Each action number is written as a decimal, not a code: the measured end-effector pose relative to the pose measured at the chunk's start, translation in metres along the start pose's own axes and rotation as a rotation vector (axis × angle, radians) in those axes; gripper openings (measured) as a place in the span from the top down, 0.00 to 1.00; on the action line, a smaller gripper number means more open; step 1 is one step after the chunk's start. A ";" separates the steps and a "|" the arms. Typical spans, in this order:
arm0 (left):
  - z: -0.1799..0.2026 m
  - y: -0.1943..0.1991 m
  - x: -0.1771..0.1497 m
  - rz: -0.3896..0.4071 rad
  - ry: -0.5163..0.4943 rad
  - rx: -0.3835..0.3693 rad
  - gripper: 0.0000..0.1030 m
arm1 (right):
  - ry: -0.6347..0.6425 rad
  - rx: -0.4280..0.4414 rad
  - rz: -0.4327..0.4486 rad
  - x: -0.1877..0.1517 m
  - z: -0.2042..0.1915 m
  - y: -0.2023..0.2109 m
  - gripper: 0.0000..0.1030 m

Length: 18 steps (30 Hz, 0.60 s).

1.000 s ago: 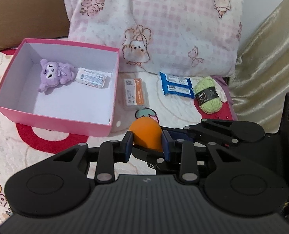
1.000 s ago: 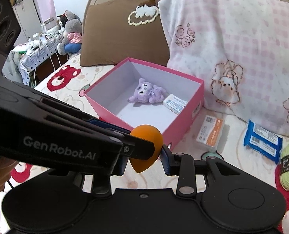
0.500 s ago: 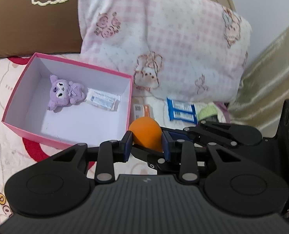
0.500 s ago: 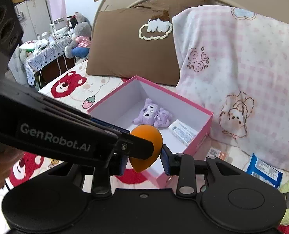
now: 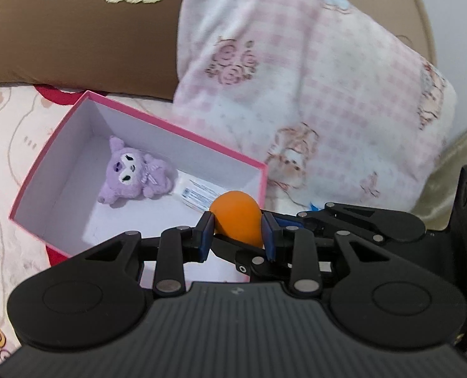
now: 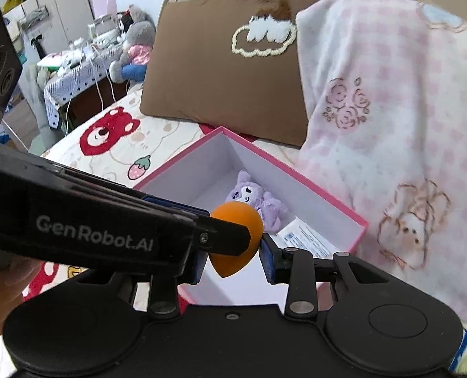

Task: Organize objects
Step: 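Lower the held sponge into the pink box beside the plush doll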

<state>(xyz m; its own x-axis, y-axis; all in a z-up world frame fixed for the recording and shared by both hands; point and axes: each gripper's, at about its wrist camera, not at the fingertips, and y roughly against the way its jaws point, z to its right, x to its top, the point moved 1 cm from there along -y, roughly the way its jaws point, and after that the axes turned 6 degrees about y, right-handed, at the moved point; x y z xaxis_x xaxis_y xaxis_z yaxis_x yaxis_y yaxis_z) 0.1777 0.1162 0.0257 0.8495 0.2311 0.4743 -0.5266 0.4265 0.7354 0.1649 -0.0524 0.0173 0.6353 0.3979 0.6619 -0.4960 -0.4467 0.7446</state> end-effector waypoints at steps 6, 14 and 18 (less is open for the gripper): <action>-0.028 -0.042 0.022 -0.053 0.086 0.035 0.70 | 0.028 0.026 -0.076 0.011 0.015 -0.048 0.61; -0.060 -0.097 0.043 -0.087 0.217 0.061 0.69 | 0.062 -0.007 -0.154 0.021 0.030 -0.106 0.61; -0.075 -0.123 0.048 -0.081 0.243 0.045 0.69 | 0.084 -0.047 -0.210 0.028 0.035 -0.133 0.61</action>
<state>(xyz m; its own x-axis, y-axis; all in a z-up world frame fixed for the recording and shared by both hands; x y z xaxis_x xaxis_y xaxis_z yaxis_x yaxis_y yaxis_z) 0.2858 0.1409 -0.0779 0.8689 0.4038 0.2865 -0.4527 0.4139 0.7897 0.2692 -0.0097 -0.0666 0.6772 0.5444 0.4950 -0.3862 -0.3096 0.8689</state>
